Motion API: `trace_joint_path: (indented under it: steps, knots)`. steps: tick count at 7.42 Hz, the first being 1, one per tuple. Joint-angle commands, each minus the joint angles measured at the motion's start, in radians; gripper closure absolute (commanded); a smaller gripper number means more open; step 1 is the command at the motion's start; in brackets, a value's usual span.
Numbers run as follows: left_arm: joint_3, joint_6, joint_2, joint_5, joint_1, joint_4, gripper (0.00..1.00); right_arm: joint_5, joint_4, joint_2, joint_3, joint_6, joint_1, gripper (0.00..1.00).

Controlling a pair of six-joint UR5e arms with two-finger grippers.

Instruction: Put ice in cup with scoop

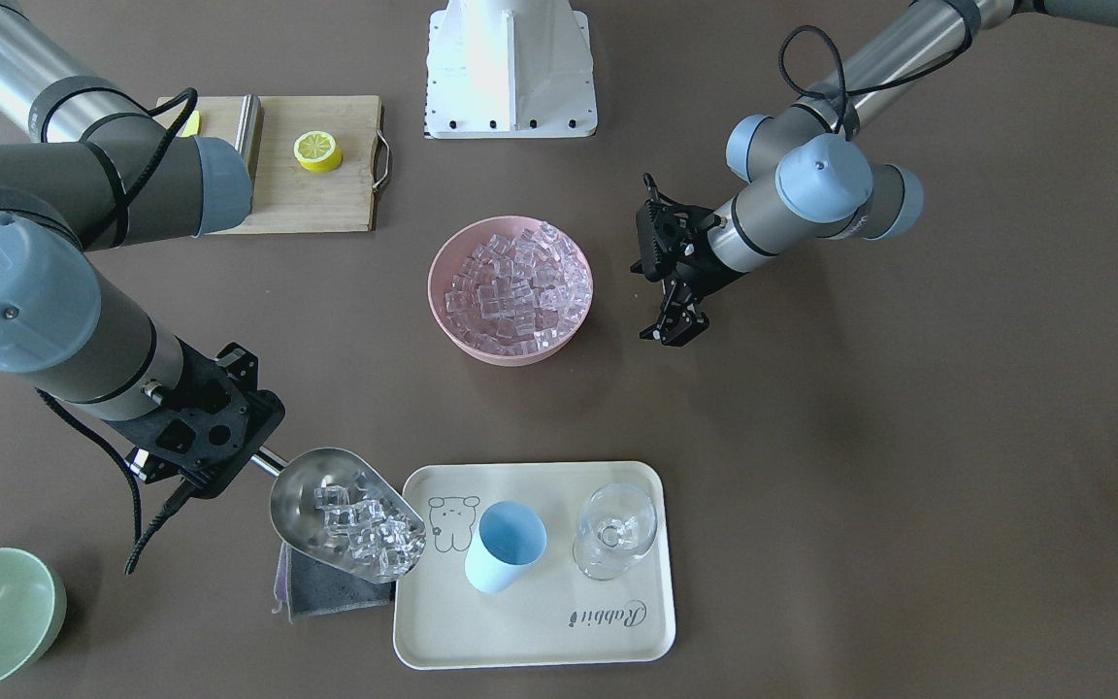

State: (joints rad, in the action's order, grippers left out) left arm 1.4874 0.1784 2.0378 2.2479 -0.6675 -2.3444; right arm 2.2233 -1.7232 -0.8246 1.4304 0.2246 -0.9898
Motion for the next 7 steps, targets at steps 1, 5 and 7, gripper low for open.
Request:
trace_joint_path:
  steps: [1,5,7]
  knots:
    - [0.094,-0.002,-0.100,0.068,-0.056,0.002,0.01,-0.034,-0.038,0.073,-0.068,0.005,0.002,1.00]
    - [0.264,-0.013,-0.194,0.114,-0.158,0.256,0.01,-0.092,-0.181,0.154,-0.086,0.048,0.011,1.00]
    - [0.336,-0.036,-0.195,0.107,-0.205,0.475,0.01,-0.146,-0.223,0.195,-0.119,0.050,0.029,1.00]
